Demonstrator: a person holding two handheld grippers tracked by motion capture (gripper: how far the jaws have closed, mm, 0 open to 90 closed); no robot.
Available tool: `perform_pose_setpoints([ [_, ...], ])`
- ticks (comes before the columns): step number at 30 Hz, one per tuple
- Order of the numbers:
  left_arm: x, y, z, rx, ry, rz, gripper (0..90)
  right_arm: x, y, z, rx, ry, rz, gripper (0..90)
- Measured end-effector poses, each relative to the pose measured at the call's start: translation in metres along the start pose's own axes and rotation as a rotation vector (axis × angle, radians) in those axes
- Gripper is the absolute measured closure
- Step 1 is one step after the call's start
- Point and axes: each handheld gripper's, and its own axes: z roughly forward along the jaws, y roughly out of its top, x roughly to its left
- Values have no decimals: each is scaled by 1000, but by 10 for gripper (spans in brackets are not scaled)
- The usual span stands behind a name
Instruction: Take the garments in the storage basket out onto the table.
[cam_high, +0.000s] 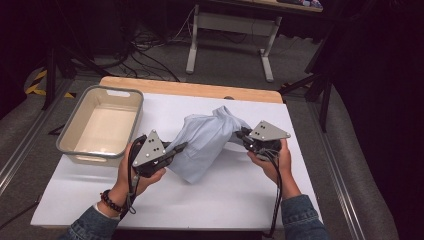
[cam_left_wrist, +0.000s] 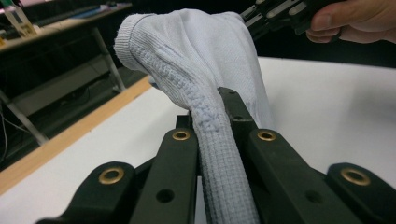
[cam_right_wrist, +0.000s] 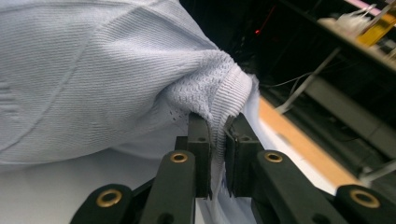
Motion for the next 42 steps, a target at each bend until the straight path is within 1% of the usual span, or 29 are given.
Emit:
perform_pose_setpoints([
  [1, -2, 4, -3, -19, 1, -1, 857, -1, 6, -9, -13, -5, -3, 828],
  [4, -5, 8, -6, -35, 2, -1, 857, -1, 10, -17, -25, -19, -4, 828],
  [5, -7, 12, -11, -44, 1, 5, 857, 0, 12, -23, -37, -13, -6, 828],
  [6, -7, 12, -11, -44, 1, 5, 857, 0, 12, -23, -37, -13, -6, 828],
  [10, -16, 22, -30, -80, 5, 38, 857, 4, 20, -39, -28, 3, -49, 830],
  [12, -17, 25, -40, -88, -3, 35, 857, 6, 26, -51, -46, 37, -51, 831],
  [13, -17, 25, -43, -91, -3, 35, 857, 6, 26, -51, -46, 37, -51, 831],
  [14, -16, 26, -48, -98, -4, 32, 856, 6, 30, -57, -55, 76, -47, 828],
  [15, -15, 26, -53, -93, 14, 43, 857, 7, 32, -58, -56, 96, -46, 827],
  [16, -15, 26, -53, -93, 14, 43, 856, 7, 32, -58, -56, 96, -46, 827],
  [17, -13, 24, -55, -87, 16, 37, 856, 7, 33, -58, -54, 111, -44, 826],
  [18, -11, 22, -55, -85, 14, 28, 857, 10, 34, -52, -40, 131, -35, 827],
  [20, -8, 16, -54, -64, 24, 18, 857, 12, 35, -47, -27, 137, -35, 827],
  [21, -4, 9, -52, -41, 42, 18, 857, 14, 34, -34, -1, 145, -31, 826],
  [22, -4, 9, -52, -41, 42, 18, 857, 14, 34, -27, 2, 149, -24, 826],
  [23, -2, 5, -51, -35, 48, 9, 857, 14, 34, -27, 2, 149, -24, 826],
  [24, 2, 1, -50, -26, 52, -3, 857, 13, 34, -20, 8, 152, -15, 826],
  [25, 6, -4, -48, -11, 73, -5, 856, 11, 34, -6, 22, 150, 1, 824],
  [26, 6, -4, -48, -11, 73, -5, 856, 11, 34, 2, 26, 152, 8, 824],
  [27, 8, -6, -46, -2, 81, -9, 856, 11, 34, 2, 26, 152, 8, 824],
  [28, 11, -8, -46, 3, 78, -19, 856, 11, 35, 9, 33, 150, 12, 822],
  [29, 14, -12, -44, 16, 100, -18, 857, 12, 35, 23, 48, 145, 17, 815],
  [31, 16, -14, -44, 22, 102, -19, 857, 13, 35, 35, 61, 138, 21, 811],
  [32, 18, -16, -44, 24, 100, -28, 857, 13, 35, 35, 61, 138, 21, 811],
  [33, 19, -18, -44, 30, 106, -29, 856, 14, 35, 40, 68, 127, 16, 808],
  [34, 21, -20, -44, 36, 114, -31, 857, 15, 35, 45, 66, 132, 27, 808],
  [39, 25, -28, -43, 58, 114, -44, 857, 20, 33, 65, 82, 120, 41, 800],
  [41, 26, -30, -43, 68, 126, -37, 856, 22, 31, 70, 73, 113, 55, 762],
  [42, 27, -30, -43, 70, 126, -44, 857, 23, 30, 74, 69, 105, 65, 736],
])
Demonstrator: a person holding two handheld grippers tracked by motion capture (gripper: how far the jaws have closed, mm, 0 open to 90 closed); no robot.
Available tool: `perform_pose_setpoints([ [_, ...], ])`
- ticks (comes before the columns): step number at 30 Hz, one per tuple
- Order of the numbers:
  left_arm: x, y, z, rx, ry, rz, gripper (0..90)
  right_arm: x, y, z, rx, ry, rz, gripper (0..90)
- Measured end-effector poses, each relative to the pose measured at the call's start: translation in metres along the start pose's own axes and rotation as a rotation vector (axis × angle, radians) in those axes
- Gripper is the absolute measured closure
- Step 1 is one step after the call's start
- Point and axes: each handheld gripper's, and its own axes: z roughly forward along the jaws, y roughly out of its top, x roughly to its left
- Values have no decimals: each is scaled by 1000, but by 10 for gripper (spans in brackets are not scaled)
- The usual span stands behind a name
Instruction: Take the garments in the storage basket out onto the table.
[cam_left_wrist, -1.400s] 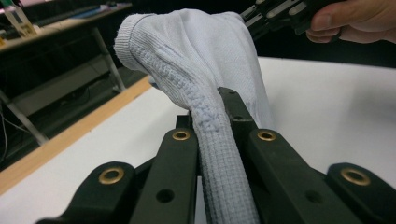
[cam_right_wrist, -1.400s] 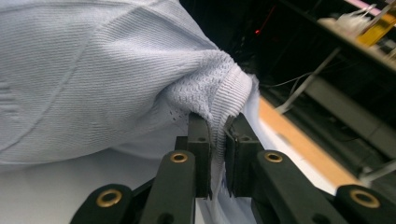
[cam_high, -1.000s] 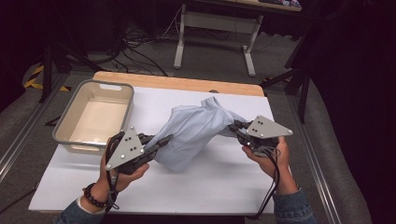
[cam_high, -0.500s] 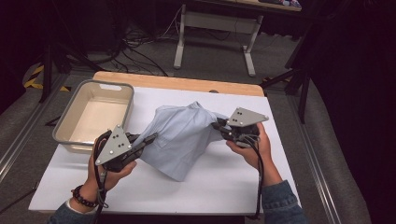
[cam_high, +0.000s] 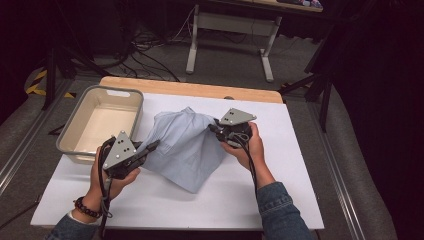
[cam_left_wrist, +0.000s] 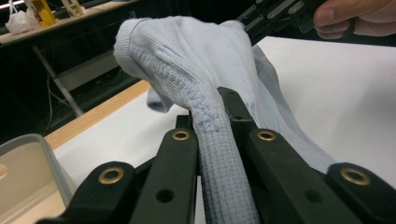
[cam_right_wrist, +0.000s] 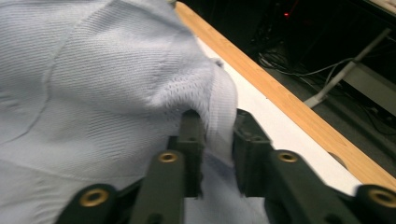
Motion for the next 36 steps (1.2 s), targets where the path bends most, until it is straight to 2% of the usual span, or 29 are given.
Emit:
perform_pose_setpoints([
  [4, 1, -6, 2, 28, 3, 7, 857, 3, -7, 5, -21, -25, 42, 622],
  [5, 1, -6, 2, 28, 3, 7, 856, 3, -7, 5, -21, -25, 42, 622],
  [6, 1, -8, 3, 36, 7, 9, 857, 3, -14, 3, -53, -15, 83, 596],
  [9, 2, -13, 3, 47, 3, 1, 857, 2, -23, 2, -54, -14, 107, 578],
  [11, 1, -15, 3, 53, 4, 8, 857, 1, -35, 0, -54, -10, 147, 561],
  [13, 1, -17, 2, 58, 3, 4, 856, 0, -45, 0, -37, 3, 173, 534],
  [15, 0, -20, 2, 64, 6, 9, 856, -1, -65, -1, -15, 20, 237, 514],
  [16, 0, -20, 2, 64, 6, 9, 857, -1, -65, -1, -15, 20, 237, 514],
  [19, -1, -23, 2, 71, 2, 7, 856, 0, -81, 2, 12, 50, 288, 474],
  [20, -1, -24, 3, 77, 2, 11, 856, 1, -85, 4, 27, 68, 295, 466],
  [22, -2, -26, 3, 80, 3, 12, 856, 4, -91, 10, 64, 75, 287, 434],
  [25, -3, -28, 3, 86, 7, 23, 856, 6, -98, 20, 118, 99, 306, 389],
  [28, -2, -29, 3, 85, 1, 17, 856, 7, -100, 23, 126, 111, 317, 401],
  [29, -2, -30, 3, 85, 3, 17, 855, 7, -101, 24, 131, 117, 317, 434],
  [30, -2, -30, 4, 88, 0, 20, 856, 8, -102, 25, 126, 135, 322, 506],
  [31, -2, -30, 4, 88, 0, 20, 856, 8, -102, 25, 126, 135, 322, 506],
  [32, -2, -31, 4, 88, 2, 19, 855, 9, -102, 25, 124, 143, 310, 590],
  [35, -2, -31, 5, 90, 5, 21, 856, 12, -102, 25, 116, 148, 302, 638],
  [36, -2, -31, 5, 89, 6, 23, 856, 12, -102, 25, 117, 148, 295, 679],
])
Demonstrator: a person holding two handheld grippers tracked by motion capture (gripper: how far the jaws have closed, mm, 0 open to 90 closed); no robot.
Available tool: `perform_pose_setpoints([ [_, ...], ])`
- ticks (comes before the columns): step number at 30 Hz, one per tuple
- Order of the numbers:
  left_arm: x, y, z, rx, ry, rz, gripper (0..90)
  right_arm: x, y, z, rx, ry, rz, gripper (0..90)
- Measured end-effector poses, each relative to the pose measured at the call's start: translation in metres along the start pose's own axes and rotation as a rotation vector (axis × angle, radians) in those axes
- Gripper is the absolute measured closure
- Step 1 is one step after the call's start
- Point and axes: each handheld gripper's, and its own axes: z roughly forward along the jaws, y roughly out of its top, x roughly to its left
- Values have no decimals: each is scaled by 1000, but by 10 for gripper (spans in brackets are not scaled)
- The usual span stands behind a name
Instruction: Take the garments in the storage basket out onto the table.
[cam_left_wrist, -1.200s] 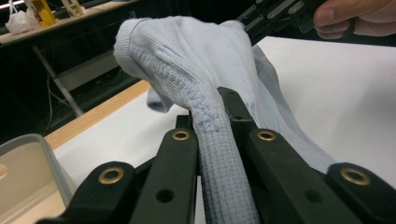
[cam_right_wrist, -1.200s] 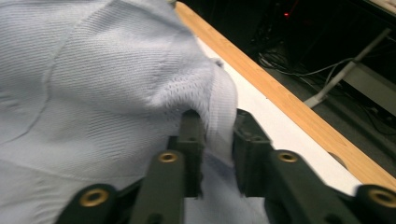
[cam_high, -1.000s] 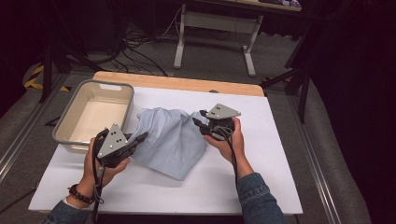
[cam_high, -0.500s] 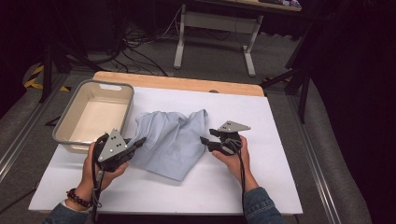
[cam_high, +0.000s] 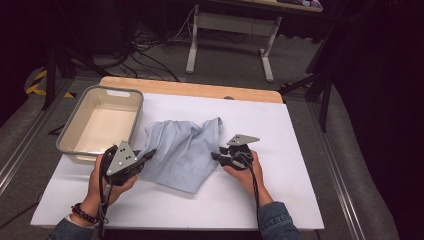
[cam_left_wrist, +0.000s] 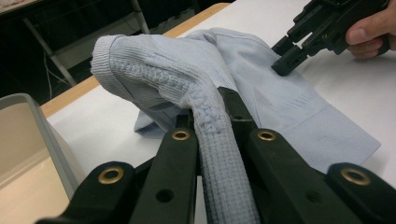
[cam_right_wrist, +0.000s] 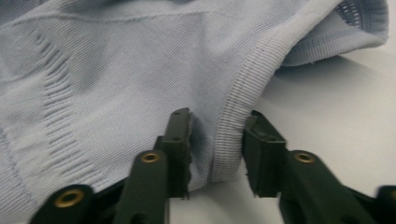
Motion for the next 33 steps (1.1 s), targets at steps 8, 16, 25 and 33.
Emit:
perform_pose_setpoints([
  [8, 1, -2, 1, -3, 6, -5, 855, 2, 1, -6, -29, -11, -32, 800],
  [16, -2, 0, 1, -16, -6, -14, 850, 1, 9, -26, -75, -48, -43, 811],
  [25, -7, 0, 5, -16, -34, -22, 822, -8, 18, -65, -132, -86, -3, 817],
  [33, -13, -2, 9, 13, -82, -12, 780, -14, 17, -97, -162, -109, 42, 816],
])
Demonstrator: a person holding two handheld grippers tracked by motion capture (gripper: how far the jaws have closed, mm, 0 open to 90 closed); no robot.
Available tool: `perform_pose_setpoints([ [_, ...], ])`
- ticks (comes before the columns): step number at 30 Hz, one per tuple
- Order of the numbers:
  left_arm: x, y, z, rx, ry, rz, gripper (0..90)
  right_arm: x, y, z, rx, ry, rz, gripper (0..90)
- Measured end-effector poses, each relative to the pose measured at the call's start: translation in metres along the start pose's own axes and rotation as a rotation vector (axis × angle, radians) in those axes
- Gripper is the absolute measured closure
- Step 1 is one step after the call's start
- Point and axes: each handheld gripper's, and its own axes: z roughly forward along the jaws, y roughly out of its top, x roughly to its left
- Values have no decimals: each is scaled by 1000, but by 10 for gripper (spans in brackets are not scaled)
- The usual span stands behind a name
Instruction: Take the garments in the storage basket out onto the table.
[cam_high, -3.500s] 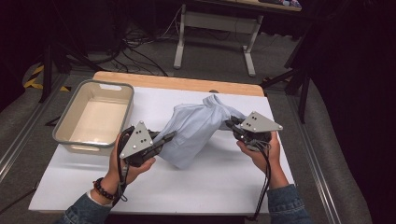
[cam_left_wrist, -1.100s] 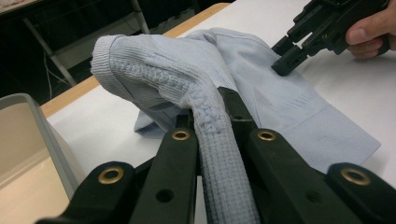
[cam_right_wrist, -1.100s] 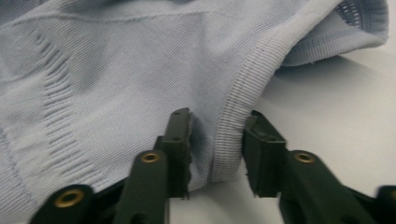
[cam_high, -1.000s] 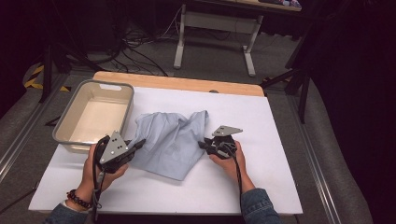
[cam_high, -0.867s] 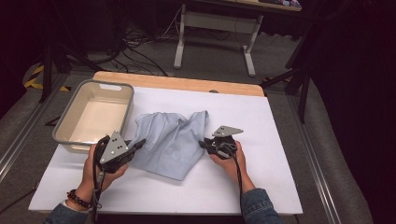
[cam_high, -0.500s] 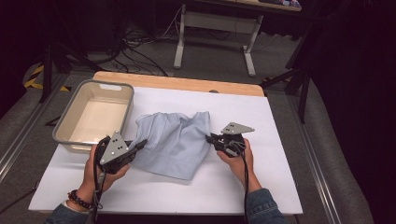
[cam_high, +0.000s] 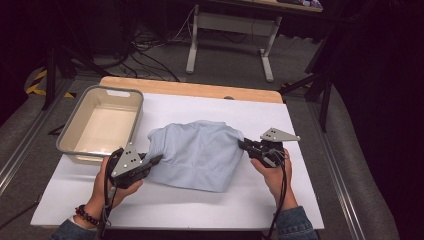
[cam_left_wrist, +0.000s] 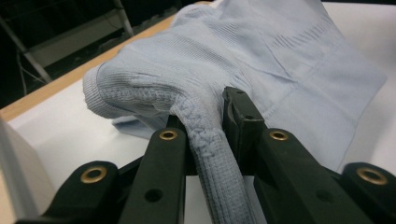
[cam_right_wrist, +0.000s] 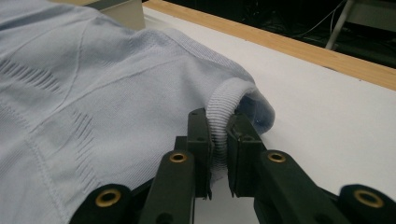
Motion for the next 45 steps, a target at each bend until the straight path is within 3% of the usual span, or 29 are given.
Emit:
perform_pose_setpoints([
  [8, -19, -11, 5, 66, -59, 28, 769, -1, -14, 1, 64, -10, 6, 806],
  [16, -28, -27, 10, 117, -87, -5, 749, -2, -24, 4, 110, -22, 11, 796],
  [21, -31, -35, 11, 149, -98, -22, 685, -4, -31, 4, 120, -42, 6, 790],
  [25, -30, -38, 8, 150, -67, -50, 529, -4, -33, 3, 114, -51, 3, 774],
  [26, -27, -40, 4, 146, -53, -82, 446, -3, -34, 2, 93, -55, -2, 767],
  [29, -22, -44, -5, 128, -16, -112, 357, -2, -34, 1, 81, -59, -11, 750],
  [32, -19, -44, -8, 115, -1, -127, 337, -2, -34, -1, 63, -65, -8, 733],
  [37, -17, -43, -2, 125, 6, -110, 317, -2, -36, -5, 37, -62, 0, 616],
  [38, -17, -42, 1, 133, 3, -102, 308, -2, -38, -5, 35, -50, 0, 545],
  [41, -19, -42, 10, 156, -2, -71, 307, -2, -43, -5, 49, -37, 6, 486],
  [42, -19, -42, 12, 164, 0, -61, 308, -3, -46, -4, 51, -13, 14, 450],
  [45, -19, -42, 22, 191, -4, -44, 310, -3, -54, 1, 107, 20, 31, 362],
])
